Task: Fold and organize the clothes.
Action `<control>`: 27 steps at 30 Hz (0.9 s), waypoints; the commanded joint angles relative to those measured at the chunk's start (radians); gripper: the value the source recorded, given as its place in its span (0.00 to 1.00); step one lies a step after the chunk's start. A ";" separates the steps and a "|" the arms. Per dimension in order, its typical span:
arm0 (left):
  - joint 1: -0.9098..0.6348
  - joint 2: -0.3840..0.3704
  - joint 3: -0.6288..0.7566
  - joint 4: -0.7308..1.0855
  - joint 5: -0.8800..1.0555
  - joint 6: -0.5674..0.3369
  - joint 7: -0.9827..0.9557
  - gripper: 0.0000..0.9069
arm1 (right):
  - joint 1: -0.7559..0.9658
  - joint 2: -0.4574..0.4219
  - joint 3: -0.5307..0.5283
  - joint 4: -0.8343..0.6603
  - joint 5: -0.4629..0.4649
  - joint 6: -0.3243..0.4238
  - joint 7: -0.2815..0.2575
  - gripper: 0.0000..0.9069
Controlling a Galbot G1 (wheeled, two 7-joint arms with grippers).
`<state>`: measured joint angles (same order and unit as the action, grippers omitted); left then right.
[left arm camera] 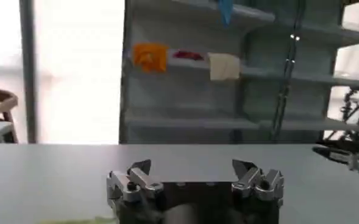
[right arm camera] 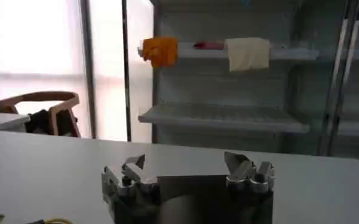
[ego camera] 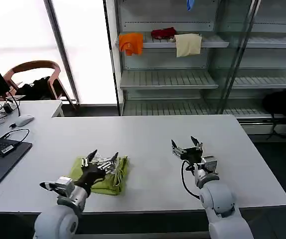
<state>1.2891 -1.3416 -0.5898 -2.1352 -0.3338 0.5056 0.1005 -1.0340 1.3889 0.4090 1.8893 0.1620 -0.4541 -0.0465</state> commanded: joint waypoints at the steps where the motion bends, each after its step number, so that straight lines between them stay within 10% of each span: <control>1: 0.030 0.094 -0.341 0.122 -0.121 0.012 0.080 1.00 | 0.001 0.001 0.000 -0.003 -0.001 0.000 0.001 1.00; 24: 0.049 0.021 -0.208 0.271 -0.045 -0.013 0.085 1.00 | -0.014 0.004 0.002 0.000 -0.023 -0.002 0.005 1.00; 26: 0.048 0.016 -0.203 0.275 -0.051 -0.013 0.086 0.91 | -0.012 0.007 -0.001 -0.003 -0.026 -0.002 0.006 1.00; 27: 0.047 0.015 -0.201 0.276 -0.058 -0.013 0.086 0.71 | -0.011 0.007 -0.001 -0.003 -0.027 -0.002 0.006 1.00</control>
<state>1.3324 -1.3230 -0.7868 -1.8953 -0.3837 0.4962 0.1794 -1.0444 1.3948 0.4081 1.8887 0.1377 -0.4562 -0.0407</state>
